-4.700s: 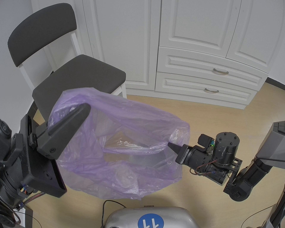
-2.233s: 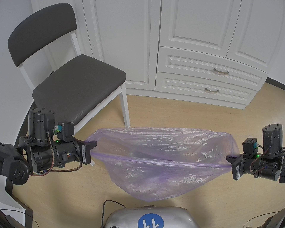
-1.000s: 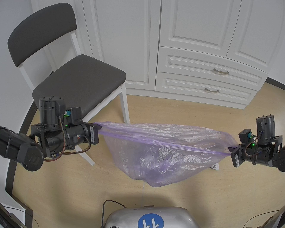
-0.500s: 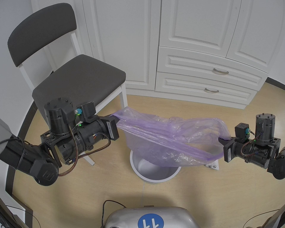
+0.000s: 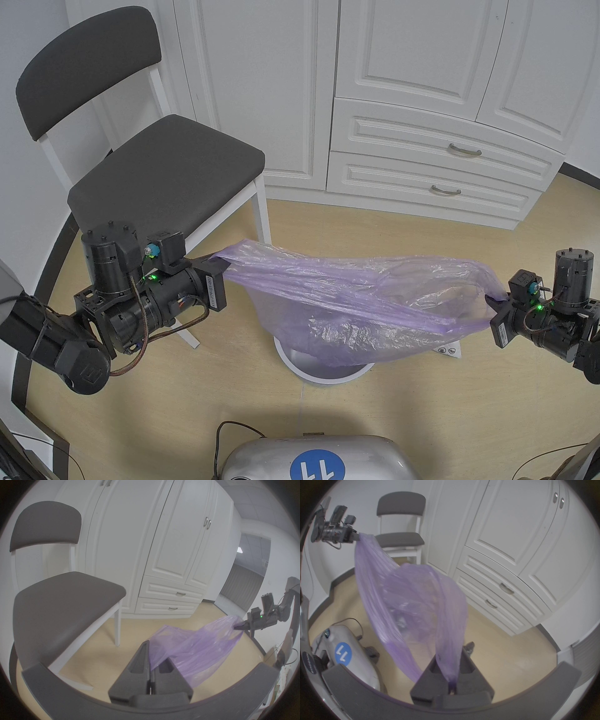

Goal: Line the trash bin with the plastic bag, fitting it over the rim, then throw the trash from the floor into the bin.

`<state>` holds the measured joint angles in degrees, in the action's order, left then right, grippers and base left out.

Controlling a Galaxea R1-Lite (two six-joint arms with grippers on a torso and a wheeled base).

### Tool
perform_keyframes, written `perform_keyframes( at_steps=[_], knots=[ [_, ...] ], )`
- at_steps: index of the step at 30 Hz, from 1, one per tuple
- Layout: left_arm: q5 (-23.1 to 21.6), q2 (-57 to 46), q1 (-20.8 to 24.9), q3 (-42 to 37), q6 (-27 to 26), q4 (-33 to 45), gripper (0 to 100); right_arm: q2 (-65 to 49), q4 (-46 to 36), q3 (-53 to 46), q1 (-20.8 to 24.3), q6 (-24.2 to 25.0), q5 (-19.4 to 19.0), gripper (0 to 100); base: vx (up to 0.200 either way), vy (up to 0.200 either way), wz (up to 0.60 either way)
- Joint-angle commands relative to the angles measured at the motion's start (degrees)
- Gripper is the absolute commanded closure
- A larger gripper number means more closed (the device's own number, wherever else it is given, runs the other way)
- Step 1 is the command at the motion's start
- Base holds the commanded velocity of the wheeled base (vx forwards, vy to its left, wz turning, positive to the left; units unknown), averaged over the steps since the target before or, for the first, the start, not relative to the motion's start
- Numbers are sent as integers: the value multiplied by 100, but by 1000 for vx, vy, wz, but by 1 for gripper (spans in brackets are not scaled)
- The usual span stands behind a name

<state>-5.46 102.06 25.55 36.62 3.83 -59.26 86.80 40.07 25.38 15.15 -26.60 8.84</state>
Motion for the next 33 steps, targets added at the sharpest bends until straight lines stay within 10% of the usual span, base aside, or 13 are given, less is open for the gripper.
perform_keyframes(
  at_steps=[1, 19, 33],
  knots=[
    [10, -134, -182, -32, -93, 160, 100, -22, 18, -24, -135, -47, 136, 100, 0, 0, 0],
    [-52, -11, -630, 12, -286, 11, 100, -102, 862, -130, -302, -56, 285, 100, 0, 0, 0],
    [-728, 895, -586, -375, -286, -2907, 100, -189, 3051, -886, -1085, -21, -3099, 100, 0, 0, 0]
  ],
)
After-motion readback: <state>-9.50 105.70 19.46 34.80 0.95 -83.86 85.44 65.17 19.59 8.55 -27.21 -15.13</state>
